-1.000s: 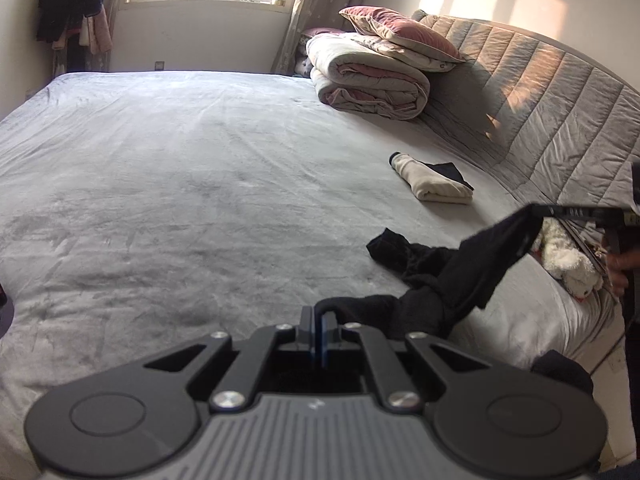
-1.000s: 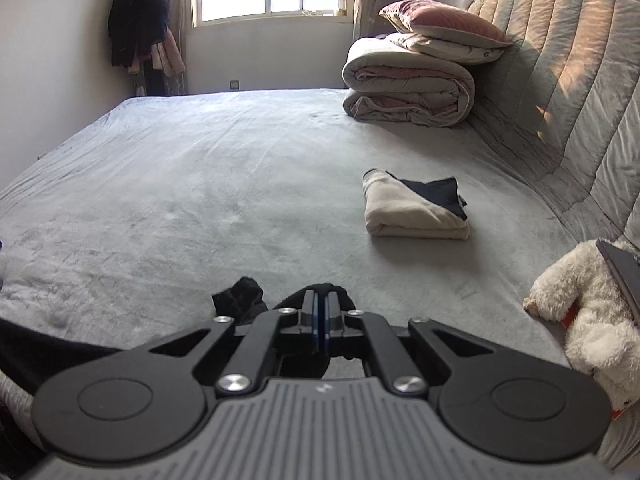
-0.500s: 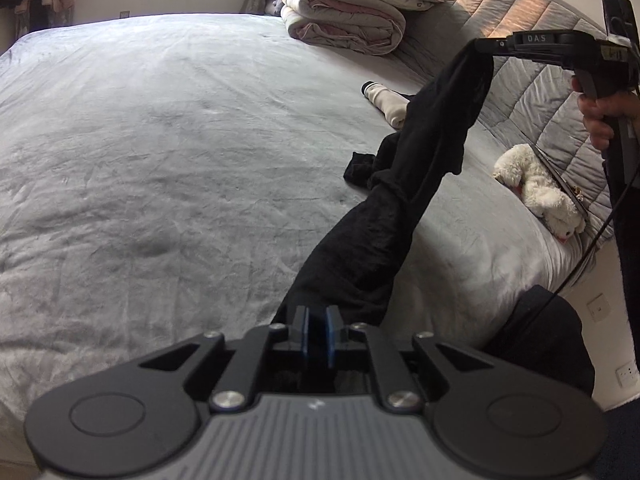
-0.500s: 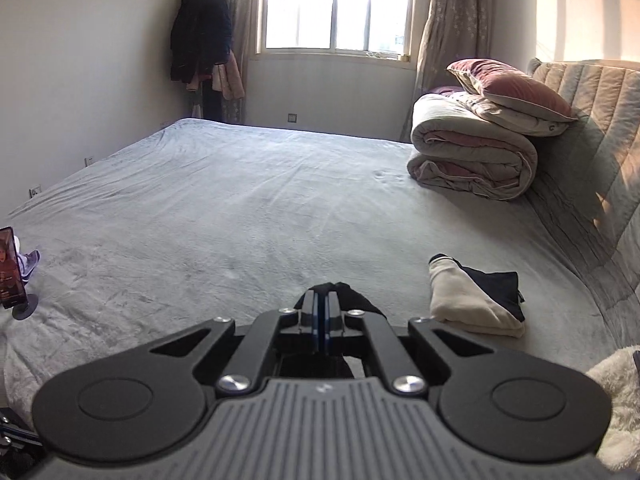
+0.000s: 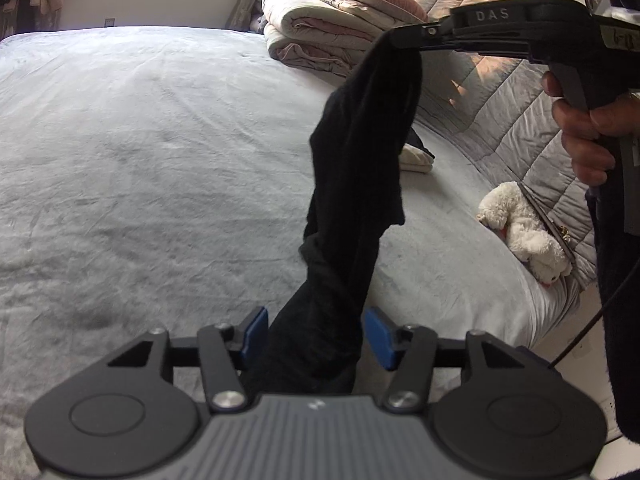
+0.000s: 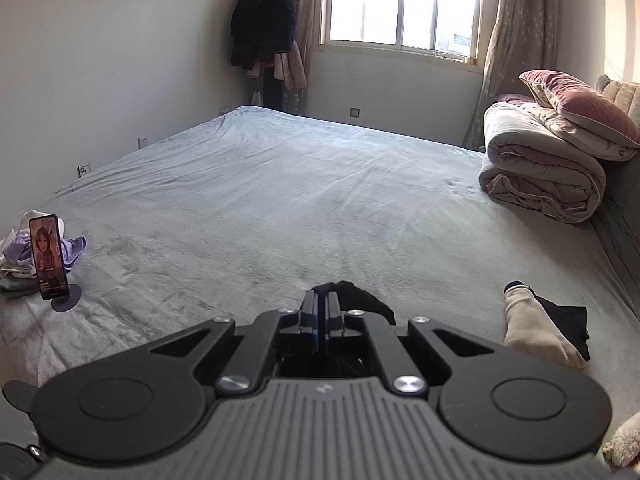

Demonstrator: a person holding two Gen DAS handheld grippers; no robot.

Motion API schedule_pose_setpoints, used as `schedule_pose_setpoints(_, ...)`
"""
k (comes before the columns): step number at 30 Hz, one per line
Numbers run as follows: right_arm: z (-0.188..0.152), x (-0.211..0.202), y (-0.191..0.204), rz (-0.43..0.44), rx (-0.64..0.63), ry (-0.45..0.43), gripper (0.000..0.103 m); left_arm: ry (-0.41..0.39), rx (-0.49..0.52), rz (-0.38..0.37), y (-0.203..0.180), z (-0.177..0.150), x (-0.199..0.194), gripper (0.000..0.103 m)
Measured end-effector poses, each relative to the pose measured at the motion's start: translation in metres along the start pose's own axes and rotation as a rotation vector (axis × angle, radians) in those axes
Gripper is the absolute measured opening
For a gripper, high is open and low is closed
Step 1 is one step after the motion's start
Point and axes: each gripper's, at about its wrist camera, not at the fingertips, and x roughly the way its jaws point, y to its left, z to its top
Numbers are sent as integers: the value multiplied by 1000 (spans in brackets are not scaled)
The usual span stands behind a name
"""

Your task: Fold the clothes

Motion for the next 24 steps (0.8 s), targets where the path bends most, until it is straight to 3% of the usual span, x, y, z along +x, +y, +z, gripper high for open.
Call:
schedule_pose_setpoints(4, 9, 13, 5, 31, 0, 8, 3, -22, 44, -3, -15, 13, 25, 59)
schedule_pose_setpoints(9, 14, 24, 9, 51, -3, 16, 3, -48, 109, 106, -26, 26, 61, 49)
schedule_pose_setpoints(11, 15, 28, 10, 53, -3, 20, 3, -50, 97, 137, -20, 29, 71, 33)
schedule_pose_setpoints(13, 15, 34, 9, 55, -2, 28, 3, -61, 60, 143, -9, 31, 72, 7)
schedule_pose_setpoints(14, 15, 37, 9, 57, -2, 32, 3, -70, 36, 142, -2, 33, 70, 5)
schedule_pose_setpoints(18, 11, 57, 8, 61, 5, 57, 3, -101, -61, 156, 29, 35, 58, 3)
schedule_pose_setpoints(24, 0, 100, 10, 117, 56, 124, 3, -67, -223, 174, 90, 35, 48, 3)
